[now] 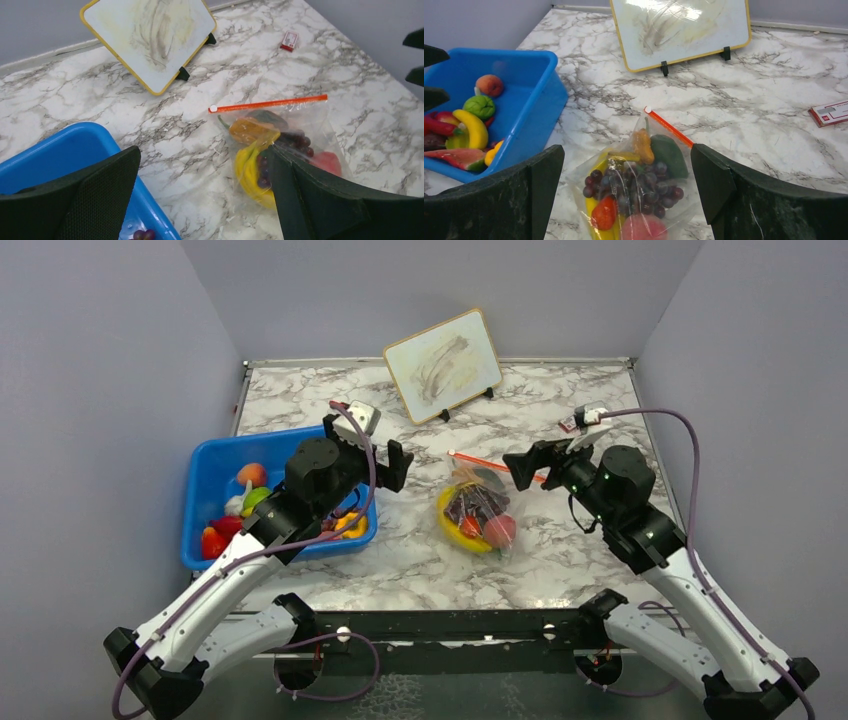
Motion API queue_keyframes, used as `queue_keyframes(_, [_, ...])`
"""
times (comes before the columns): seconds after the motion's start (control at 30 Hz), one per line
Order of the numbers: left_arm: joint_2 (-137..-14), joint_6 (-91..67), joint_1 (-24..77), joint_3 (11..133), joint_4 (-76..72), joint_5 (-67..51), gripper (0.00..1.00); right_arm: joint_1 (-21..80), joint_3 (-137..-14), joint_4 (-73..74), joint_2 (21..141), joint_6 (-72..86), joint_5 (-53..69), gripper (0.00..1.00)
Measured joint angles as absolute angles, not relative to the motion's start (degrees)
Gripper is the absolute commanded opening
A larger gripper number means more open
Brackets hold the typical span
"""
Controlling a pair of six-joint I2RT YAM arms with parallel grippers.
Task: Place the food in the zip-top bag and seal the zipper
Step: Reset both arms
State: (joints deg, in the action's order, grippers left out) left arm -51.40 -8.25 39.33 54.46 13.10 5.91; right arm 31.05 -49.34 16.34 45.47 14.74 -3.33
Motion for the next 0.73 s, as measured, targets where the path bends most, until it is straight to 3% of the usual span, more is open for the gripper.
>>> queue_keyframes(0.3, [-48.0, -17.6, 39.3, 50.9, 9.4, 9.2, 0.99, 31.0, -49.2, 18.9, 37.6, 18.0, -1.2, 1.00])
queue_keyframes(0.73, [-44.5, -18.7, 39.3, 47.0, 5.9, 9.8, 0.99, 31.0, -48.3, 21.7, 34.4, 22.7, -1.2, 1.00])
